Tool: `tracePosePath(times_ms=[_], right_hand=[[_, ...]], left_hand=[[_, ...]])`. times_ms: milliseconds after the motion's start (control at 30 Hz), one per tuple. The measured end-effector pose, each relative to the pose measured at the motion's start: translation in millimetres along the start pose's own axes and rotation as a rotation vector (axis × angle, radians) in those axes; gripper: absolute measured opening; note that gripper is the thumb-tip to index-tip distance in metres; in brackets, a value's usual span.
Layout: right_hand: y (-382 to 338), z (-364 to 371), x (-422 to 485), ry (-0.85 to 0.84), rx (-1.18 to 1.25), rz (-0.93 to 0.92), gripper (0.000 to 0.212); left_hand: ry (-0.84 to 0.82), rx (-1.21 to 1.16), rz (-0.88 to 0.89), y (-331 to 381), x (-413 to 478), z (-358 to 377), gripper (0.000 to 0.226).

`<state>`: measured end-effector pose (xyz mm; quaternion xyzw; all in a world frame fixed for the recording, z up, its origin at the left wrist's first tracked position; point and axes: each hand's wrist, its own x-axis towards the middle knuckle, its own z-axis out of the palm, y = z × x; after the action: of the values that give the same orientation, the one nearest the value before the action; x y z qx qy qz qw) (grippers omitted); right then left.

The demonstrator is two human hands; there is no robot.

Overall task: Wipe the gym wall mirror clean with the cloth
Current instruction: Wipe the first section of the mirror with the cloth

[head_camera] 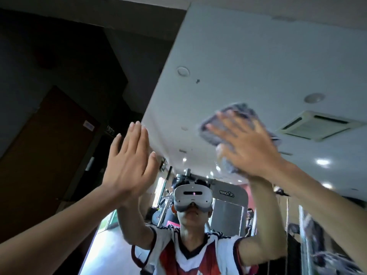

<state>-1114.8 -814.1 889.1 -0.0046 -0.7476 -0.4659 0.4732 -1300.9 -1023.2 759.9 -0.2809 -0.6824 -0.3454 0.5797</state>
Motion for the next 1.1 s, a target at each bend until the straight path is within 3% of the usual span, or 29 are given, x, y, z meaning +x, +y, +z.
tracePosePath(times_ms=[133,200,267,433,533,600,733,833,900,1033,1100], right_hand=[[37.7,-5.5,20.2,0.029,0.049,0.495,0.062],[20.6,-8.5,46.7,0.053,0.073,0.624,0.059],[-4.2,-9.6,61.0,0.056,0.066,0.542,0.058],[-26.9,-8.4,14.9,-0.002,-0.012,0.053,0.057],[1.3,1.0,-52.8,-0.002,0.038,-0.041,0.056],[41.2,3.3,-87.8,0.001,0.047,0.073,0.055],[107.6,-5.7,-75.4,0.034,0.084,0.513,0.059],[114.7,-6.7,-48.7,0.058,0.095,0.61,0.056],[106.8,-5.6,-53.0,0.052,0.069,0.524,0.057],[111.2,0.7,-119.3,0.033,0.036,0.089,0.057],[132.2,7.9,-162.6,0.024,0.042,-0.025,0.058]], left_hand=[[-0.007,0.079,0.113,5.6,3.8,2.4,0.072],[-0.017,0.056,0.079,12.8,3.2,2.7,0.075],[-0.025,0.024,0.047,21.2,2.3,2.9,0.079],[0.023,0.035,0.034,37.1,-1.5,6.1,0.081],[0.023,-0.001,-0.013,55.3,-4.8,10.0,0.079],[-0.013,-0.014,-0.002,75.8,-5.8,11.9,0.079],[-0.053,-0.027,0.107,127.8,-9.9,17.7,0.082],[-0.04,-0.058,0.131,175.7,-9.3,27.0,0.08],[-0.028,-0.069,0.118,200.4,-9.2,33.3,0.079],[-0.007,-0.096,0.122,245.0,-10.3,44.9,0.077],[0.006,-0.106,0.135,261.4,-11.9,48.2,0.075]])
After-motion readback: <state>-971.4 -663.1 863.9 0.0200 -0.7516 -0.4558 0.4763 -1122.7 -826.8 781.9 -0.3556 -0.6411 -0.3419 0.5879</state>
